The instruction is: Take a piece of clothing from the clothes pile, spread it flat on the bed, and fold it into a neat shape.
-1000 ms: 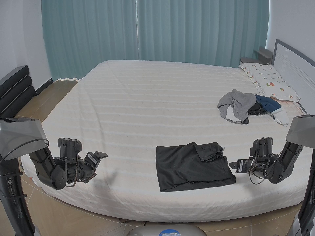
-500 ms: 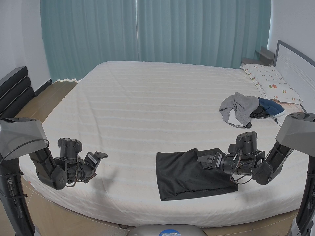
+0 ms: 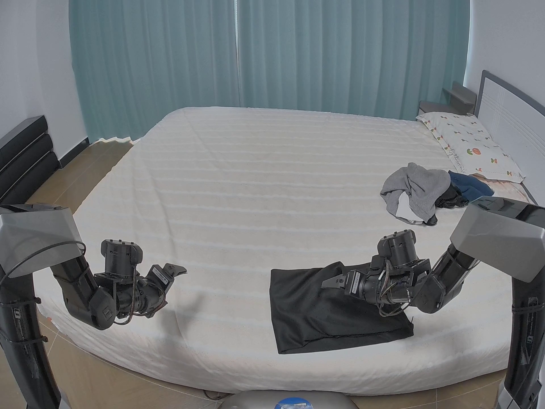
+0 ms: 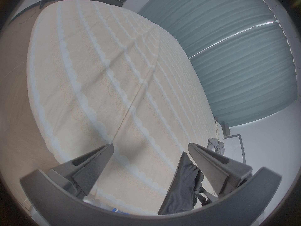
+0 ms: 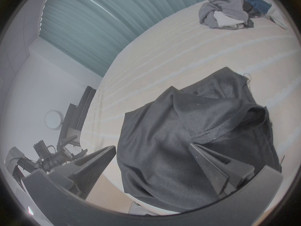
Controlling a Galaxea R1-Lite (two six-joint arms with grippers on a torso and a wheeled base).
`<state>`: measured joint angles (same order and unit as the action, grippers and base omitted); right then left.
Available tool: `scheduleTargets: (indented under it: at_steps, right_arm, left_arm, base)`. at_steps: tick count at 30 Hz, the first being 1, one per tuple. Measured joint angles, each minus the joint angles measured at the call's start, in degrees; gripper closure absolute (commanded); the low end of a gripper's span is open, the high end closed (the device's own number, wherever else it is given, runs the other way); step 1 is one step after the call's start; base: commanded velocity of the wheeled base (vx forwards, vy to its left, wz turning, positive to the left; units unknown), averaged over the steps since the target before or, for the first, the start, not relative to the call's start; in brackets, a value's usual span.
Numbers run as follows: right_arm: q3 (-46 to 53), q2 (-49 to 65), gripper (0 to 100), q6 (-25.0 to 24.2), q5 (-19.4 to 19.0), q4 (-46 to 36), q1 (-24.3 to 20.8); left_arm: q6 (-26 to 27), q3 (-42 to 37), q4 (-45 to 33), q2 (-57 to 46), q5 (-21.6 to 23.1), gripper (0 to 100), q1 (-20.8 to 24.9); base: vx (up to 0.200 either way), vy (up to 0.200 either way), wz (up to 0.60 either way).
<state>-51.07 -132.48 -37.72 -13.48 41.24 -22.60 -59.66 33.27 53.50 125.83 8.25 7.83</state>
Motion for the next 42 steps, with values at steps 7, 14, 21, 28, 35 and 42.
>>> scheduleTargets:
  at_steps: [7,14,21,28,35,42]
  right_arm:
    - [-2.24,-3.58,0,0.55,1.19,-0.22,-1.56]
    - [-5.99,-5.21,0,0.63,8.42,-0.18,0.09]
    - [-11.08,-7.0,0,0.39,12.75,4.16,4.97]
    - [-11.74,-7.9,0,0.01,11.41,7.42,9.2]
    - [-10.09,-7.35,0,0.39,3.96,11.14,13.21]
    - [-8.91,-8.02,0,1.6,1.37,11.64,14.77]
  left_arm:
    - [0.0,0.09,0.0,0.11,0.01,0,0.0]
    - [0.0,0.05,0.0,0.13,0.0,0,-0.02]
    - [0.0,0.11,0.0,0.2,-0.07,0,-0.02]
    - [0.0,0.16,-0.02,0.35,-1.37,0,0.13]
    - [0.0,0.38,0.0,0.63,-1.72,0,0.4]
    - [0.0,0.4,0.0,0.72,-1.77,0,0.44]
  base:
    - [0.0,0.0,0.0]
    - [0.0,0.0,0.0]
    - [0.0,0.0,0.0]
    - [0.0,0.0,0.0]
    - [0.0,0.0,0.0]
    - [0.0,0.0,0.0]
